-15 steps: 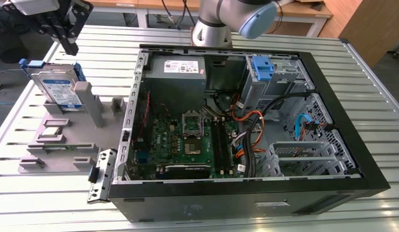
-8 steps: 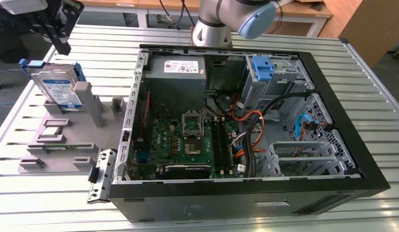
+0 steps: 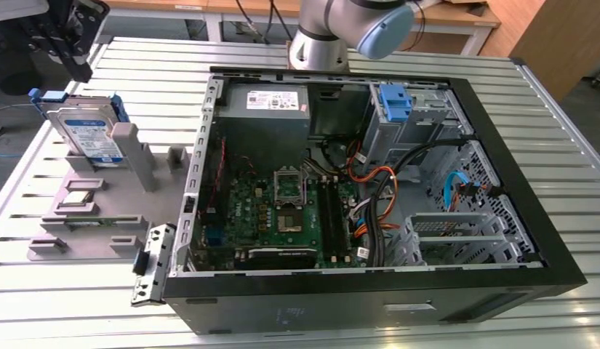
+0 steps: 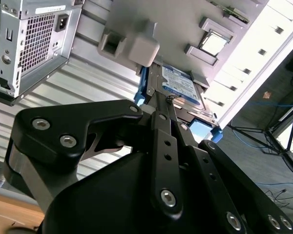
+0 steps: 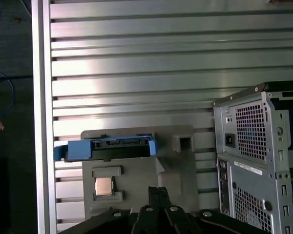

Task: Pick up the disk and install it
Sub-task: 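Reach for the disk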

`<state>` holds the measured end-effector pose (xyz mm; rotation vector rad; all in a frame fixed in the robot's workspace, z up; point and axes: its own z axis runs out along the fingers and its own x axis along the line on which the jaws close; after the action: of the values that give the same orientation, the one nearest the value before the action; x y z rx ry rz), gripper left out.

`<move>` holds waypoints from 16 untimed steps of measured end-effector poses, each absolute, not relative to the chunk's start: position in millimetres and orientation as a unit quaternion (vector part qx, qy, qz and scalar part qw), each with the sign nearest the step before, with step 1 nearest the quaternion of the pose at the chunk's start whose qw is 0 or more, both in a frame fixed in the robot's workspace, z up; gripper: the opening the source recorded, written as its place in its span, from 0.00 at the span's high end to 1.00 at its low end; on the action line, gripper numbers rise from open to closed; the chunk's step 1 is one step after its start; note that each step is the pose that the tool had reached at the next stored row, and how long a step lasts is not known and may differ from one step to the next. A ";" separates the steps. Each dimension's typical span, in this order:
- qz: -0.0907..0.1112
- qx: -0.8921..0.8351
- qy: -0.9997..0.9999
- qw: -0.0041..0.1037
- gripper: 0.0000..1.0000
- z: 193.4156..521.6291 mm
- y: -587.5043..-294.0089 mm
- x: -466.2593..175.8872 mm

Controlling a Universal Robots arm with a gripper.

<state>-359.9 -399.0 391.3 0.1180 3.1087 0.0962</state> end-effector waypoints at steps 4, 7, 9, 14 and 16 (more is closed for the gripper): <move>0.031 0.038 0.999 0.015 0.90 391.2 -398.9 -371.1; 0.031 0.038 0.999 0.015 0.90 391.2 -398.9 -380.0; 0.031 0.038 0.999 0.015 0.90 391.0 -398.9 -385.6; 0.031 0.038 0.999 0.015 0.90 391.0 -398.9 -399.6; 0.031 0.038 0.999 0.015 0.90 390.8 -398.9 -405.4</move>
<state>-405.4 -398.9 390.8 0.1181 3.1069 0.0979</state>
